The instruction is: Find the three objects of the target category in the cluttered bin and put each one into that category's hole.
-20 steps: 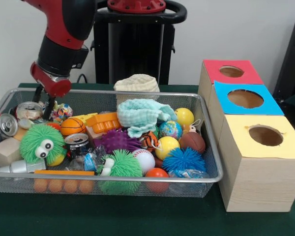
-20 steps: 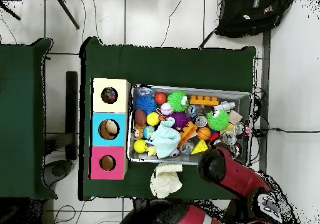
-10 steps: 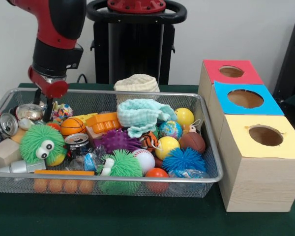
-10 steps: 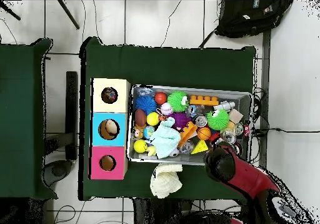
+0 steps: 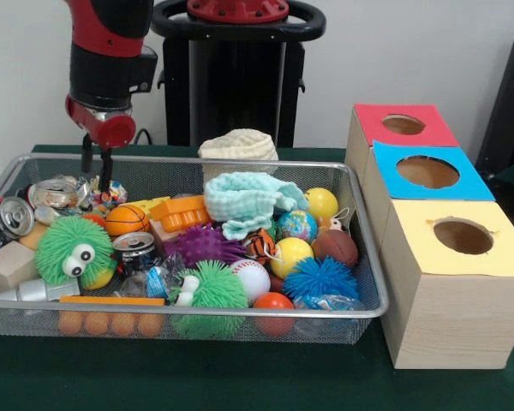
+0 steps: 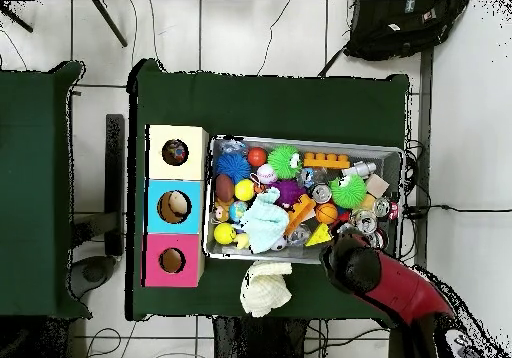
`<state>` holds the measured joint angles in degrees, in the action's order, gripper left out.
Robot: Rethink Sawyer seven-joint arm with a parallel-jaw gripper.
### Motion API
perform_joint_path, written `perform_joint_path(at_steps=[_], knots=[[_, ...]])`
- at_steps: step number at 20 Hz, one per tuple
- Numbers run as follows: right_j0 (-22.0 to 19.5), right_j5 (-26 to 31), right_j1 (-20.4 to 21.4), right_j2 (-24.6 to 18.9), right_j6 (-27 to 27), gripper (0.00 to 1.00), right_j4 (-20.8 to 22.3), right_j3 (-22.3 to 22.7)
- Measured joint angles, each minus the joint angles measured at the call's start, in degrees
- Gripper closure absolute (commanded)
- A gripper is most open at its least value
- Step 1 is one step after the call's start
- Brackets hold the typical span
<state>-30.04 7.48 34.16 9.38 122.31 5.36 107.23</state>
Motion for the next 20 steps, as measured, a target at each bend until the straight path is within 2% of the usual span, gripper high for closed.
perform_joint_path(at_steps=[8,20], knots=[[0.00,2.83,3.10,-1.53,0.00,0.00,0.01,1.25],[0.12,2.41,0.47,-1.55,0.00,0.00,0.00,1.24]])
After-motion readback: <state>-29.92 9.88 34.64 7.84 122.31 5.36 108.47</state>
